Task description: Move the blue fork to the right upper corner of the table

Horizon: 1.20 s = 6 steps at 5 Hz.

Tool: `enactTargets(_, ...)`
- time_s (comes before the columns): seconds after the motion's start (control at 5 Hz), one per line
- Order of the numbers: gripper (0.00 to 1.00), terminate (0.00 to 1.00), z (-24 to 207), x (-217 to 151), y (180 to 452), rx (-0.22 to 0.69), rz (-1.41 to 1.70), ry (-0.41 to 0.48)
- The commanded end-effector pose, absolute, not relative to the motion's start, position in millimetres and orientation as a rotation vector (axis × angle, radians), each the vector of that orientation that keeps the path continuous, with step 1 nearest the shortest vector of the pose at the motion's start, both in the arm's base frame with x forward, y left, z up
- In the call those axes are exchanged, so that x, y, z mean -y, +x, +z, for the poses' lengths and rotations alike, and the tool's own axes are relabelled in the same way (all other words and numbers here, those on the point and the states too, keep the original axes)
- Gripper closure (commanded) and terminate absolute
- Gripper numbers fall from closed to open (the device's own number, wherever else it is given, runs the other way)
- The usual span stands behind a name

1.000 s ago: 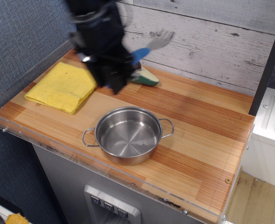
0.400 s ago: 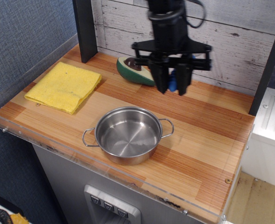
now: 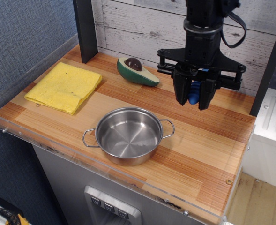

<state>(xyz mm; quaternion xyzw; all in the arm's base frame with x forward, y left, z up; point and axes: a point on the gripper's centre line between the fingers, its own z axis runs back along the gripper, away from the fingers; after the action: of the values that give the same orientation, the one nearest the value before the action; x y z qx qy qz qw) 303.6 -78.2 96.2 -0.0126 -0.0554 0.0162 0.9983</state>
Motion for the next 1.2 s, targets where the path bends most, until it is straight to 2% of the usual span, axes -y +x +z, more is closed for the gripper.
enactTargets(0.0,1.00,0.00,108.2,75.6,300.5,0.100,0.013,0.025)
enactTargets(0.6,1.00,0.00,112.5,75.8,296.7,-0.006,-0.029,-0.028)
enactTargets(0.8,1.00,0.00,111.1,78.2,297.4,0.034,0.006,-0.044)
enactTargets(1.0,1.00,0.00,108.3,76.9,302.2,0.127,0.027,-0.005)
